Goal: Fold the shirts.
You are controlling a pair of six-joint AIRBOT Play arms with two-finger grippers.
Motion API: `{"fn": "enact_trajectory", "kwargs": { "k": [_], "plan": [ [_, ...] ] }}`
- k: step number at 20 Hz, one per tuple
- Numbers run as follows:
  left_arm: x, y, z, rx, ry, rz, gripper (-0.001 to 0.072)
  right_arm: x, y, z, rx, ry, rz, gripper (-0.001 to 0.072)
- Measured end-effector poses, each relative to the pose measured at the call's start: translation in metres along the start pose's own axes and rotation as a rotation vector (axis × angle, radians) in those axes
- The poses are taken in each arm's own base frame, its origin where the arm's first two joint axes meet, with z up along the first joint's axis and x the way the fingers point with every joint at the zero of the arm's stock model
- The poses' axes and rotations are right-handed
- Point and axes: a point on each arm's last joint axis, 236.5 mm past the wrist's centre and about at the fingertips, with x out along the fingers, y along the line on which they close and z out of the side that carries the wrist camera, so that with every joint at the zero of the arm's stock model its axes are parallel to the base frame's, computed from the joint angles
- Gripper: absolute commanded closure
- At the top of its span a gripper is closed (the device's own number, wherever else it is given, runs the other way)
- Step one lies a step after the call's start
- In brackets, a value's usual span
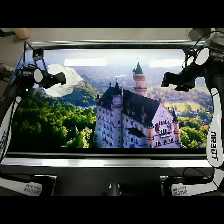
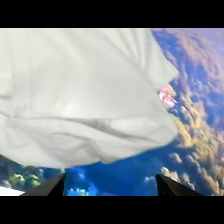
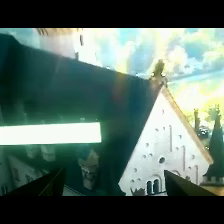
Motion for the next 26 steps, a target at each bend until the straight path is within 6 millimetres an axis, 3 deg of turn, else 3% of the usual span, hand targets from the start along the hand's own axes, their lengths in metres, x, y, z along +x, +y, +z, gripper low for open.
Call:
{"fn": "enact_trajectory", "kwargs": {
  "k": [2, 4, 5, 7, 9, 11, 13, 14, 15, 17, 18, 20, 22, 24, 26],
  "plan": [
    [0.032, 0.014, 0.001, -0.145, 0.070, -0.035, 0.0030, 0.001, 0.000, 0.003, 0.000, -0.013, 0.001, 0.0044],
    [0.060, 0.016, -0.006, -0.275, 0.139, -0.096, 0.0043, 0.002, 0.000, 0.006, 0.000, -0.022, 0.002, 0.0044],
    [0.071, 0.013, -0.011, -0.317, 0.164, -0.121, 0.0095, 0.002, 0.000, 0.006, 0.000, -0.023, 0.002, 0.0045],
    [0.089, 0.010, -0.015, -0.379, 0.187, -0.158, 0.0670, 0.002, 0.001, 0.007, -0.001, -0.028, 0.004, 0.0047],
    [0.094, 0.003, -0.008, -0.406, 0.170, -0.198, 0.0680, 0.001, 0.004, 0.007, -0.007, -0.026, 0.018, 0.0048],
    [0.080, -0.013, 0.012, -0.365, 0.115, -0.261, 0.0681, -0.003, 0.009, 0.005, -0.024, -0.025, 0.037, 0.0048],
    [0.035, -0.040, 0.050, -0.240, -0.006, -0.337, 0.0681, -0.011, 0.014, 0.006, -0.047, -0.044, 0.051, 0.0047],
    [-0.001, -0.059, 0.069, -0.157, -0.080, -0.379, 0.0680, -0.019, 0.017, 0.010, -0.062, -0.069, 0.057, 0.0047],
    [-0.042, -0.077, 0.085, -0.075, -0.154, -0.418, 0.0681, -0.028, 0.019, 0.014, -0.075, -0.099, 0.061, 0.0047],
    [-0.147, -0.117, 0.109, 0.081, -0.330, -0.499, 0.0680, -0.055, 0.024, 0.024, -0.101, -0.184, 0.067, 0.0047],
    [-0.206, -0.136, 0.113, 0.156, -0.423, -0.538, 0.0680, -0.075, 0.026, 0.029, -0.115, -0.237, 0.068, 0.0047],
    [-0.306, -0.166, 0.103, 0.278, -0.566, -0.608, 0.0680, -0.116, 0.031, 0.032, -0.135, -0.332, 0.065, 0.0044],
    [-0.378, -0.189, 0.077, 0.368, -0.653, -0.682, 0.0680, -0.160, 0.035, 0.028, -0.143, -0.424, 0.067, 0.0043],
    [-0.410, -0.211, 0.044, 0.436, -0.659, -0.755, 0.0680, -0.207, 0.036, 0.015, -0.135, -0.506, 0.062, 0.0043],
    [-0.399, -0.236, 0.006, 0.495, -0.584, -0.803, 0.0680, -0.249, 0.034, -0.001, -0.125, -0.584, 0.048, 0.0043]
  ]
}}
